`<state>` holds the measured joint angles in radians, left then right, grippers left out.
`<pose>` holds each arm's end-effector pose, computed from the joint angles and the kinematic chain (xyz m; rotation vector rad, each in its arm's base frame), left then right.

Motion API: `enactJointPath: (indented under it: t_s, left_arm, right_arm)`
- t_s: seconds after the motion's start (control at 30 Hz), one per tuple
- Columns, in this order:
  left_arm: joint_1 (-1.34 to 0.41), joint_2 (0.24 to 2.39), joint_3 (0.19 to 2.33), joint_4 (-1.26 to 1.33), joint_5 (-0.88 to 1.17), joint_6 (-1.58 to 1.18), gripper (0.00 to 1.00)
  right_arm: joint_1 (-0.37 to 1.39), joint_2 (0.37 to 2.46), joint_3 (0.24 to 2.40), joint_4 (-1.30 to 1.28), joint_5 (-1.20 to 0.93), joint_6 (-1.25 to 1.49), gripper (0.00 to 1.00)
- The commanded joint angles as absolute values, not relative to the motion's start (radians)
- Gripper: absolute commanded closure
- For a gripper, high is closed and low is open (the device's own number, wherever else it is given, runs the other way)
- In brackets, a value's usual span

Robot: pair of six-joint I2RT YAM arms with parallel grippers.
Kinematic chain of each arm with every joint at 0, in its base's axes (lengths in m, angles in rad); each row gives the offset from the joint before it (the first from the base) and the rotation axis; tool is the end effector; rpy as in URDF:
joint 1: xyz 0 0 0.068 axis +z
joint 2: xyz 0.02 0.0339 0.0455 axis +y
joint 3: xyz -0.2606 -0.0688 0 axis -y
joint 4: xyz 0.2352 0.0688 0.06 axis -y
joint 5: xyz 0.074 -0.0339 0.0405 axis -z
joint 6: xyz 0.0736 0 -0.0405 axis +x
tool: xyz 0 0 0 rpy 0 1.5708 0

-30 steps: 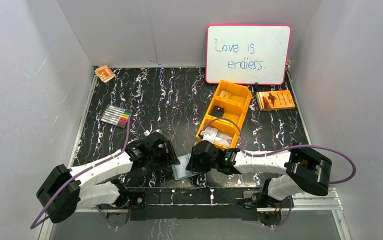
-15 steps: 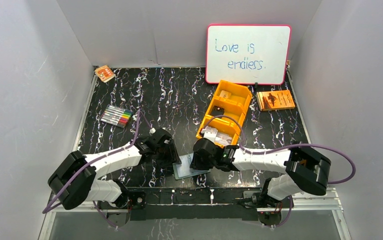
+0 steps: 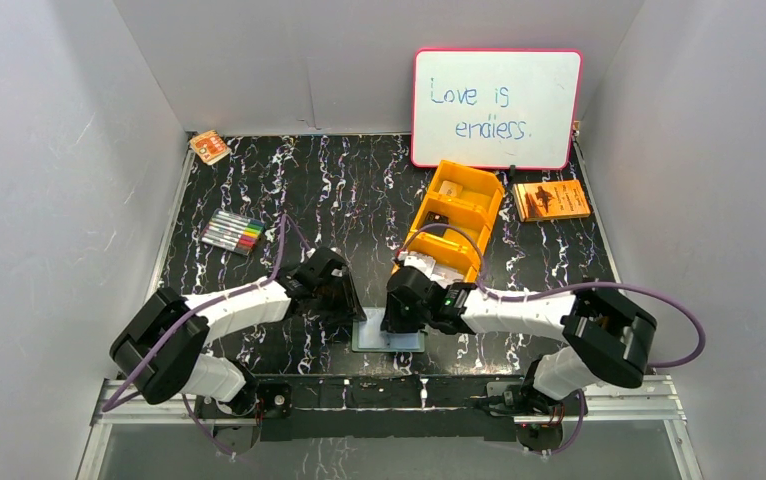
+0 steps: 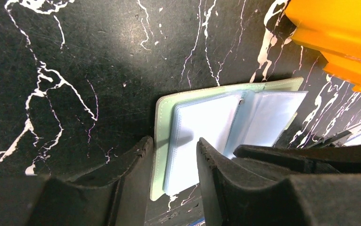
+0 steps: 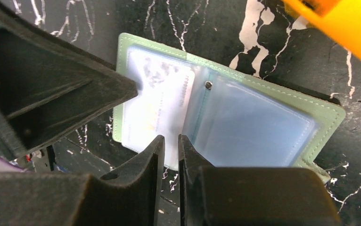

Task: Put the credit cards into the card holder
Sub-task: Open the card holder at the center of the board.

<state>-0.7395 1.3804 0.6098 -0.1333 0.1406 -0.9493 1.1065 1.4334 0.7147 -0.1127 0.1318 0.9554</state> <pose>0.1941 -0.1910 0.1332 -0.2158 2.6744 -0.8200 0.1429 0.2638 0.1534 -0.1274 2.5467 0.7609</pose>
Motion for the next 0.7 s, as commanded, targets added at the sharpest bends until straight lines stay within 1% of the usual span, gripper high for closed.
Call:
enactJointPath:
  t_s: [0.0, 0.13, 0.27, 0.33, 0.47, 0.57, 0.67]
  left_arm:
    - [-0.731, 1.344, 0.624, -0.205, 0.128, -0.922, 0.63]
    - [-0.727, 1.268, 0.625, -0.243, 0.12, -0.927, 0.62]
    - [-0.725, 1.228, 0.634, -0.262, 0.127, -0.935, 0.61]
    - [-0.725, 1.223, 0.642, -0.265, 0.132, -0.938, 0.61]
    - [-0.725, 1.223, 0.662, -0.273, 0.138, -0.938, 0.6]
    - [-0.725, 1.221, 0.671, -0.273, 0.139, -0.942, 0.6]
    - [-0.725, 1.218, 0.67, -0.27, 0.142, -0.951, 0.6]
  right_arm:
    - [1.106, 1.474, 0.749, -0.122, 0.136, 0.954, 0.76]
    - [1.105, 1.476, 0.73, -0.164, 0.169, 0.988, 0.79]
    - [1.104, 1.444, 0.708, -0.166, 0.17, 0.999, 0.78]
    - [1.104, 1.428, 0.707, -0.174, 0.172, 0.999, 0.77]
    - [1.104, 1.374, 0.706, -0.18, 0.183, 0.996, 0.7]
    - [1.104, 1.334, 0.713, -0.184, 0.196, 0.981, 0.69]
    - [1.104, 1.308, 0.734, -0.232, 0.221, 0.967, 0.7]
